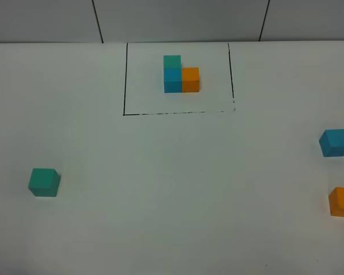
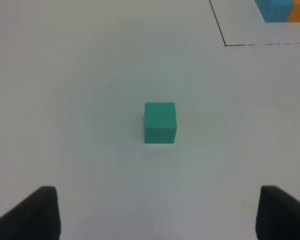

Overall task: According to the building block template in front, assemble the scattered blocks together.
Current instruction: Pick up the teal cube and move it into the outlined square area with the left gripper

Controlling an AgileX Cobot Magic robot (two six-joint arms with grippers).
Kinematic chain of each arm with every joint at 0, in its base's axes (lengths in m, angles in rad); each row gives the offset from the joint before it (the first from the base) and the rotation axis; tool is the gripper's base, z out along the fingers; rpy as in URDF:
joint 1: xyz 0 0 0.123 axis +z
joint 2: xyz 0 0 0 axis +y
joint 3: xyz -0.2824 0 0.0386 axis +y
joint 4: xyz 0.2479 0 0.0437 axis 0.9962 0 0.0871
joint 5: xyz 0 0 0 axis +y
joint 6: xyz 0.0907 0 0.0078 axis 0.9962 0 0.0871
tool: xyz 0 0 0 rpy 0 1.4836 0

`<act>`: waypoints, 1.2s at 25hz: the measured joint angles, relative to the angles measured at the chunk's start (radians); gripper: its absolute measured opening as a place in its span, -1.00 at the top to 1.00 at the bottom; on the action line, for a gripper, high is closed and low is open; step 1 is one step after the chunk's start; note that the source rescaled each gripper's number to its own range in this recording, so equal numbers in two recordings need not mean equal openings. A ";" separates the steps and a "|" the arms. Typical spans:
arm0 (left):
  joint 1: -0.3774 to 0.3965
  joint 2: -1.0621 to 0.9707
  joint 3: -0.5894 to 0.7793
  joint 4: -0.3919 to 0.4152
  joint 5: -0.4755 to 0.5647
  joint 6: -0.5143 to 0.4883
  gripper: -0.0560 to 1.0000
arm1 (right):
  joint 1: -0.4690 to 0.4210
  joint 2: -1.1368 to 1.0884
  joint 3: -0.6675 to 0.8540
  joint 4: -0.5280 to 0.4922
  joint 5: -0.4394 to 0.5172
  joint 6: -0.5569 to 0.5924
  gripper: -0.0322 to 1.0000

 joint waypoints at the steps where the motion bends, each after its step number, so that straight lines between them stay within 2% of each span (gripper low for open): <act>1: 0.000 0.000 0.000 0.000 0.000 0.000 -0.64 | 0.000 0.000 0.000 0.000 0.000 0.000 -0.50; 6: 0.000 0.013 0.000 0.000 0.000 0.000 -0.65 | 0.000 0.000 0.000 0.000 0.000 0.000 -0.50; 10: 0.000 0.102 0.000 0.000 0.000 0.000 -0.75 | 0.000 0.000 0.000 0.000 0.000 0.000 -0.50; 14: 0.000 0.276 -0.008 0.000 -0.015 0.000 -0.88 | 0.000 0.000 0.000 0.000 0.000 0.000 -0.50; 20: 0.000 0.559 -0.076 -0.001 -0.153 0.000 -0.94 | 0.000 0.000 0.000 0.000 0.000 0.000 -0.50; 30: 0.000 1.026 -0.304 -0.017 -0.175 -0.046 -0.94 | 0.000 0.000 0.000 0.000 0.000 0.000 -0.50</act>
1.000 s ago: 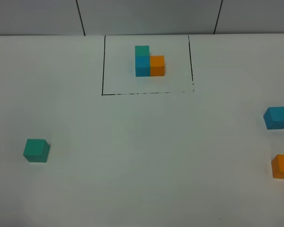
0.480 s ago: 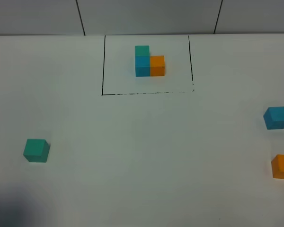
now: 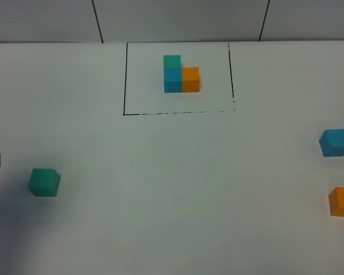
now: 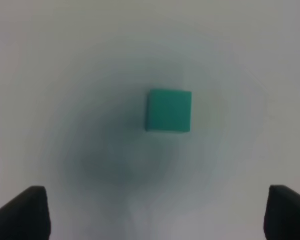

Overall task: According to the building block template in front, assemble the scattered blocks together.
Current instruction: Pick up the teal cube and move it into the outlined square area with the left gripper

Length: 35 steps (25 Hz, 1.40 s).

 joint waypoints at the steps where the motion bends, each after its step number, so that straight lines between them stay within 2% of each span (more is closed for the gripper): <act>1: 0.000 0.045 -0.012 -0.007 0.000 0.000 -0.94 | 0.000 0.000 0.000 0.000 0.000 0.000 -0.50; 8: -0.013 0.282 -0.075 -0.051 -0.001 -0.008 -0.94 | 0.000 0.000 0.000 0.001 0.000 0.000 -0.50; 15: -0.123 0.417 -0.127 0.005 -0.023 -0.051 -0.94 | 0.000 0.000 0.000 0.001 0.000 0.001 -0.50; 20: -0.168 0.485 -0.136 0.039 -0.053 -0.104 -0.94 | 0.000 0.000 0.000 0.001 0.000 0.001 -0.50; 25: -0.172 0.558 -0.137 0.045 -0.071 -0.107 -0.93 | 0.000 0.000 0.000 0.001 0.000 0.001 -0.50; 32: -0.172 0.621 -0.137 0.113 -0.090 -0.124 -0.92 | 0.000 0.000 0.000 0.001 0.000 0.001 -0.50; 35: -0.172 0.630 -0.133 0.115 -0.111 -0.125 -0.92 | 0.000 0.000 0.000 0.001 0.000 0.001 -0.50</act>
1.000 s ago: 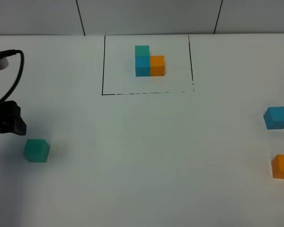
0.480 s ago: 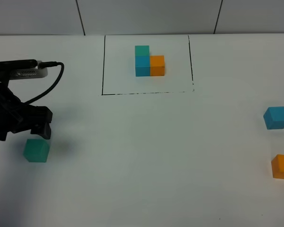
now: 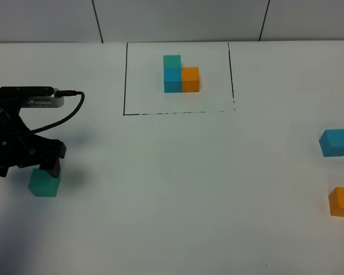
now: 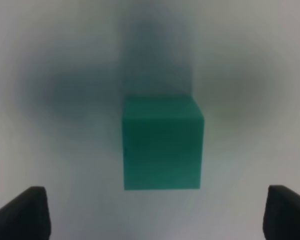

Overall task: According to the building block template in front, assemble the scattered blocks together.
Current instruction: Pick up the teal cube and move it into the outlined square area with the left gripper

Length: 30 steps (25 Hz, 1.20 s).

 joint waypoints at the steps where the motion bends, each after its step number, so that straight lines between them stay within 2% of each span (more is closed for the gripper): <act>1: 0.000 0.000 0.005 0.000 -0.013 0.000 -0.92 | 0.000 0.000 0.000 0.000 0.000 0.000 -0.50; 6: 0.000 0.002 0.038 0.002 -0.073 -0.001 -0.91 | 0.000 0.000 0.000 0.000 0.000 0.000 -0.50; 17: 0.000 0.012 0.040 0.003 -0.117 -0.003 -0.91 | 0.000 0.000 0.000 0.000 0.000 0.000 -0.50; 24: 0.000 0.111 0.040 0.003 -0.131 -0.002 -0.91 | 0.000 0.000 0.000 0.000 0.000 0.000 -0.50; 28: 0.000 0.154 0.040 0.003 -0.152 -0.004 -0.86 | 0.000 0.000 0.000 0.000 0.000 0.000 -0.50; 30: 0.000 0.166 0.040 0.003 -0.159 -0.005 -0.74 | 0.000 0.000 0.000 0.000 0.000 0.000 -0.50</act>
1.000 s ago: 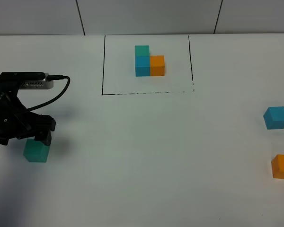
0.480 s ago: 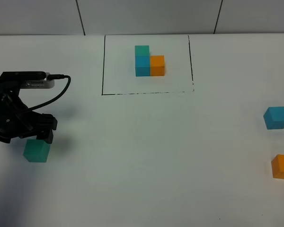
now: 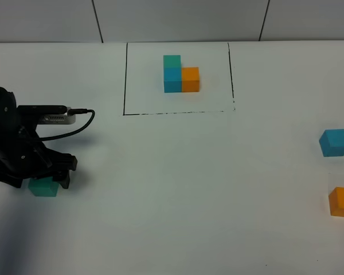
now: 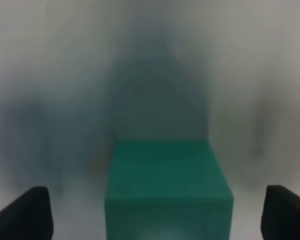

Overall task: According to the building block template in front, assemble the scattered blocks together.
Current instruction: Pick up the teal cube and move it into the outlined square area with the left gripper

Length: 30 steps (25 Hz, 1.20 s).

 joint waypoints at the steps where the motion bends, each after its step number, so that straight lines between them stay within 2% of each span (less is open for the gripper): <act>1: 0.000 0.005 0.000 0.000 -0.002 0.000 -0.66 | 0.000 0.000 0.000 0.000 0.000 0.000 -0.50; 5: 0.000 0.006 0.000 -0.001 -0.007 0.000 -0.04 | 0.000 0.000 0.000 0.000 0.000 0.000 -0.50; 8: 0.000 0.006 0.000 -0.001 -0.009 0.000 0.73 | 0.000 0.000 0.000 0.000 0.000 0.000 -0.50; 9: 0.000 0.006 0.000 -0.001 -0.010 0.000 0.89 | 0.000 0.000 0.000 0.000 0.000 0.000 -0.50; 16: 0.000 0.008 -0.021 -0.001 0.004 0.000 0.88 | 0.000 0.000 0.000 0.000 0.000 0.001 -0.50; 18: 0.000 0.008 -0.051 -0.001 0.015 0.027 0.88 | 0.000 0.000 0.000 0.001 0.000 0.001 -0.50; 20: 0.000 0.008 -0.088 -0.001 0.037 0.086 0.88 | 0.000 0.000 0.000 0.001 0.000 0.001 -0.50; 24: -0.026 0.014 -0.174 0.001 0.103 0.269 0.88 | 0.000 0.000 0.000 0.003 0.000 0.001 -0.50; 26: -0.052 0.027 -0.227 0.001 0.139 0.370 0.88 | 0.000 0.000 0.000 0.003 0.000 0.001 -0.50; 30: -0.131 0.091 -0.361 0.001 0.213 0.502 0.88 | 0.000 0.000 0.000 0.004 0.000 0.001 -0.50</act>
